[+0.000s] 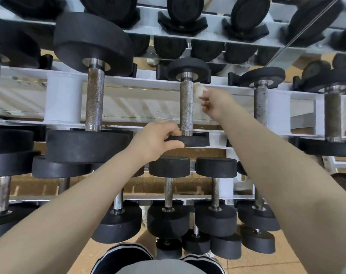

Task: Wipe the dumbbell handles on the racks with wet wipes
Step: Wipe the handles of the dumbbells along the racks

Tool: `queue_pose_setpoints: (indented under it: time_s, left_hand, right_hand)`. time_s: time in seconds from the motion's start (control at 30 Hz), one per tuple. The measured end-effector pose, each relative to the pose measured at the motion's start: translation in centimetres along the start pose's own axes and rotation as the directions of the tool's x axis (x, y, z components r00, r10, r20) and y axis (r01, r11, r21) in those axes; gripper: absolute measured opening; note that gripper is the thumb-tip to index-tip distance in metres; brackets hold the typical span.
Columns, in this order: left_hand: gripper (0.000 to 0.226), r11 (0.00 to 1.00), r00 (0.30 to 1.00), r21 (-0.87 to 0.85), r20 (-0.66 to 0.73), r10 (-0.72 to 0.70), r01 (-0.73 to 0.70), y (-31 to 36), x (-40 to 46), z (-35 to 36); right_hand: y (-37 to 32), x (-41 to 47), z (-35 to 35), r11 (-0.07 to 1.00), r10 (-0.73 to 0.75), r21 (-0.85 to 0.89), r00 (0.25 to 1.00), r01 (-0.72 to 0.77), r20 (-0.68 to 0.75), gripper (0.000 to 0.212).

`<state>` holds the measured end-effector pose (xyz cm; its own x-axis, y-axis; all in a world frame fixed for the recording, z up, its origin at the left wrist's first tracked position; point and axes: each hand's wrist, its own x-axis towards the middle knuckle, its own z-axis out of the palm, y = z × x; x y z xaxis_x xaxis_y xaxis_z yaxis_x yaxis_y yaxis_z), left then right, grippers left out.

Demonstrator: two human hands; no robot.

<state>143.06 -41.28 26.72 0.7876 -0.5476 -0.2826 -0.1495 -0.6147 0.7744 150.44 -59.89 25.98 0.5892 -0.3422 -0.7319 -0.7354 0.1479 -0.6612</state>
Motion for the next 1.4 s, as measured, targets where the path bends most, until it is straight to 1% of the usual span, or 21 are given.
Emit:
queue_pose_setpoints:
  time_s: [0.07, 0.17, 0.27, 0.3, 0.37, 0.4, 0.43, 0.47, 0.5, 0.53, 0.6, 0.67, 0.8, 0.87, 0.93, 1.0, 1.07, 1.13, 1.23, 1.33, 1.4]
  left_hand:
    - [0.013, 0.999, 1.0, -0.042, 0.007, -0.021, 0.022, -0.4, -0.2, -0.3]
    - [0.017, 0.998, 1.0, -0.056, -0.012, -0.013, 0.012, -0.8, -0.5, -0.3]
    - [0.021, 0.999, 1.0, -0.037, -0.021, 0.002, -0.003, -0.8, -0.5, -0.3]
    - [0.022, 0.999, 1.0, -0.037, -0.023, 0.005, -0.006, -0.8, -0.5, -0.3]
    - [0.023, 0.999, 1.0, -0.032, -0.021, 0.014, -0.015, -0.8, -0.5, -0.3]
    - [0.023, 0.999, 1.0, -0.025, -0.021, 0.019, -0.02, -0.8, -0.6, -0.3]
    - [0.023, 1.0, 1.0, -0.02, -0.022, 0.02, -0.021, -0.8, -0.6, -0.3]
    - [0.023, 1.0, 0.999, -0.018, -0.026, 0.021, -0.021, -0.8, -0.6, -0.3]
    - [0.023, 1.0, 0.999, -0.019, -0.029, 0.021, -0.022, -0.9, -0.5, -0.3]
    - [0.022, 1.0, 0.999, -0.018, -0.031, 0.02, -0.02, -0.9, -0.5, -0.2]
    - [0.022, 1.0, 1.0, -0.015, -0.027, 0.014, -0.014, -0.9, -0.4, -0.2]
    - [0.022, 1.0, 1.0, -0.02, -0.024, 0.009, -0.01, -0.9, -0.5, -0.2]
    - [0.022, 1.0, 1.0, -0.017, -0.027, 0.01, -0.011, -0.8, -0.6, -0.3]
    - [0.026, 1.0, 1.0, -0.014, -0.022, 0.008, -0.008, -0.7, -0.6, -0.4]
    - [0.029, 1.0, 1.0, -0.008, -0.019, 0.015, -0.015, -0.6, -0.7, -0.5]
    - [0.029, 1.0, 1.0, 0.015, -0.027, 0.014, -0.013, -0.4, -0.8, -0.5]
    - [0.028, 0.999, 0.999, 0.042, -0.04, 0.018, -0.017, -0.3, -0.8, -0.4]
    - [0.028, 0.998, 0.998, 0.056, -0.052, 0.026, -0.023, -0.1, -0.8, -0.3]
    - [0.032, 0.993, 0.997, 0.117, -0.066, 0.041, -0.033, 0.3, -0.8, 0.3]
    - [0.034, 0.978, 0.98, 0.173, -0.139, 0.141, -0.116, 0.8, -0.7, 1.4]
    - [0.033, 0.974, 0.967, 0.169, -0.178, 0.183, -0.153, 0.9, -0.4, 2.0]
  right_hand:
    - [0.5, 0.0, 0.9, 0.999, -0.012, -0.033, 0.997, 0.014, 0.073, 0.024]
    - [2.0, -0.8, 0.1, 0.942, 0.0, -0.332, 0.988, 0.052, 0.154, 0.025]
    - [2.7, -2.5, -1.0, 0.691, -0.019, -0.702, 0.975, 0.172, 0.22, 0.013]
    - [2.5, -3.0, -1.0, 0.624, -0.027, -0.759, 0.976, 0.186, 0.218, 0.012]
    - [2.0, -3.5, -0.8, 0.573, -0.066, -0.796, 0.979, 0.195, 0.192, 0.021]
    - [1.5, -3.2, -0.6, 0.631, -0.104, -0.752, 0.981, 0.194, 0.165, 0.017]
    - [1.1, -3.0, -0.4, 0.752, -0.133, -0.637, 0.985, 0.17, 0.105, 0.012]
    - [0.8, -2.6, -0.1, 0.883, -0.156, -0.445, 0.987, 0.152, 0.027, 0.015]
    - [0.7, -2.2, 0.0, 0.956, -0.143, -0.264, 0.989, 0.128, -0.037, 0.019]
    - [0.8, -1.8, 0.2, 0.983, -0.128, -0.143, 0.99, 0.118, -0.058, 0.018]
    - [1.4, -2.2, 0.7, 0.982, -0.117, -0.148, 0.993, 0.115, -0.006, 0.012]
    - [2.6, -3.4, 0.6, 0.939, -0.108, -0.324, 0.993, 0.115, 0.04, 0.019]
    - [4.2, -6.3, -1.7, 0.713, -0.077, -0.675, 0.978, 0.189, 0.192, 0.015]
    - [3.6, -6.3, -2.5, 0.666, -0.137, -0.699, 0.964, 0.261, 0.229, 0.018]
    - [2.3, -5.3, -2.2, 0.671, -0.324, -0.658, 0.933, 0.343, 0.156, 0.023]
    - [0.8, -4.1, -1.3, 0.577, -0.569, -0.669, 0.818, 0.469, 0.084, 0.025]
    - [-0.3, -3.8, -0.1, 0.365, -0.71, -0.733, 0.681, 0.574, 0.18, 0.027]
    - [-0.6, -3.5, 0.8, 0.135, -0.715, -0.761, 0.594, 0.635, 0.368, 0.029]
    - [-0.7, -2.8, 1.4, -0.106, -0.671, -0.776, 0.531, 0.622, 0.518, 0.038]
    - [-1.6, -3.1, 1.3, -0.281, -0.581, -0.79, 0.559, 0.544, 0.592, 0.048]
    - [-2.0, -3.5, 0.9, -0.36, -0.514, -0.783, 0.593, 0.507, 0.62, 0.051]
